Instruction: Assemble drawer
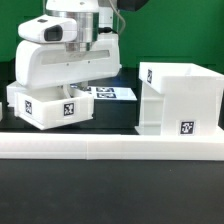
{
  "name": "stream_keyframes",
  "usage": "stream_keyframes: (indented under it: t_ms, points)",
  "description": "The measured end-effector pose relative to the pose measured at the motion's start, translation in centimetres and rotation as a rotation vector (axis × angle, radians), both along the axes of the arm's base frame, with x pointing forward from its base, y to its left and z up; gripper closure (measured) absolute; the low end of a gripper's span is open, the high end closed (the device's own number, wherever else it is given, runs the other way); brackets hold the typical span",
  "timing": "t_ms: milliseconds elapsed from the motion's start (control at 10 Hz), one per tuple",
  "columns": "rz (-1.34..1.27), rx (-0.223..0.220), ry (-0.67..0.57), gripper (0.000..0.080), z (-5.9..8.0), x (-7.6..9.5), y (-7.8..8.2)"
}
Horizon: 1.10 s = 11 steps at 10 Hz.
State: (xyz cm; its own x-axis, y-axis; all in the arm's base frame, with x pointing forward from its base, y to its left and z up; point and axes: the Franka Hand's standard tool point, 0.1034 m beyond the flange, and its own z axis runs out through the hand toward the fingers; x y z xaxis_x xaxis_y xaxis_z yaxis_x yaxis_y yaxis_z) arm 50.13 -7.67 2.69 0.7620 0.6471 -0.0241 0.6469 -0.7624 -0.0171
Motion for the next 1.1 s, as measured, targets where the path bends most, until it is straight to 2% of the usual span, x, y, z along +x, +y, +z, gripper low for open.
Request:
stream_keyframes:
  t_ms: [400, 800, 1100]
  points:
    - [0.292, -0.009, -0.008, 0.0758, 0.4, 1.0, 1.6]
    - [0.578, -0.012, 0.007, 0.0758, 0.1, 0.7, 0.9]
    - [0.827, -0.029, 0.026, 0.0758, -0.1, 1.3, 1.8]
